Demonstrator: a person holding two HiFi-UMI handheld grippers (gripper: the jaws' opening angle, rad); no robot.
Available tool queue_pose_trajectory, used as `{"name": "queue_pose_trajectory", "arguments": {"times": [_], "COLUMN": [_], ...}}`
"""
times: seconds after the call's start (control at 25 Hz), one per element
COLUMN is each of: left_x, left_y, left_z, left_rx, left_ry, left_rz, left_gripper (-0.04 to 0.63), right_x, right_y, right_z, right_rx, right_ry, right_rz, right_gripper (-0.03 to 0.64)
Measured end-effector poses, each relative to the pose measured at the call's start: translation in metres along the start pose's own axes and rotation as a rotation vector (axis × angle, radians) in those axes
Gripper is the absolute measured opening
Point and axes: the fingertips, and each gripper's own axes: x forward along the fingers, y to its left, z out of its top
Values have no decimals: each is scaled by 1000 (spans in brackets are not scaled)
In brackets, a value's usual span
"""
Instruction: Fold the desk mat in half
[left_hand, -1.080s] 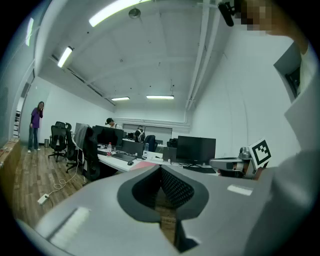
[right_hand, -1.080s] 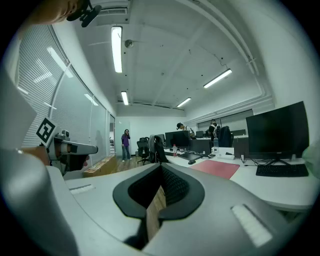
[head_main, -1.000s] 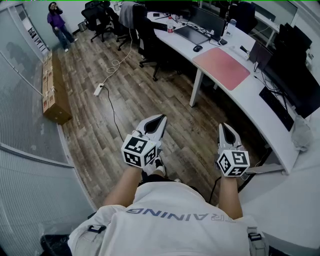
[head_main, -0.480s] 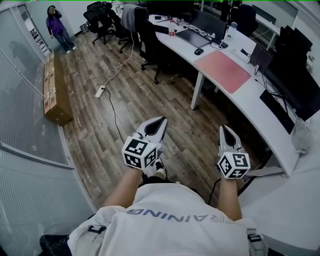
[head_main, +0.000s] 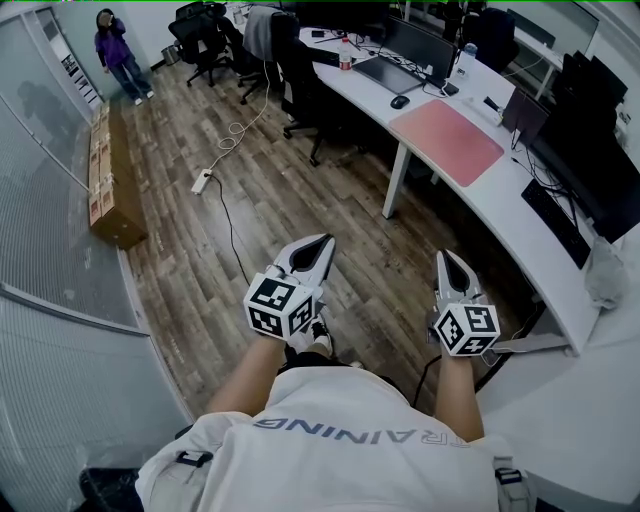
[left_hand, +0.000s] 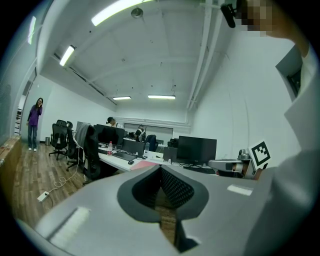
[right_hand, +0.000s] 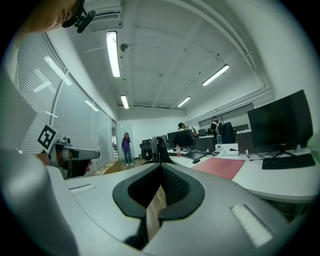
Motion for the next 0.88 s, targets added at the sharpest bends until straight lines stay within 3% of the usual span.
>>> {"name": "queue_pose_trajectory", "arguments": {"times": [0.4, 0.64, 0.88], "left_x": [9, 32, 72], "left_y": [14, 47, 77], "left_z": [-3, 3, 17], "left_rx": [-8, -25, -28], "left_ry": [9, 6, 11], "left_rz": [11, 25, -15], "left_gripper": [0, 0, 0], "right_x": [21, 57, 105], "right_y": [-5, -10, -22], "right_z": [-6, 0, 16], "right_rx": [10, -2, -15], "right_ry": [24, 31, 38], "right_rz": [6, 8, -26], "right_gripper": [17, 17, 17]}}
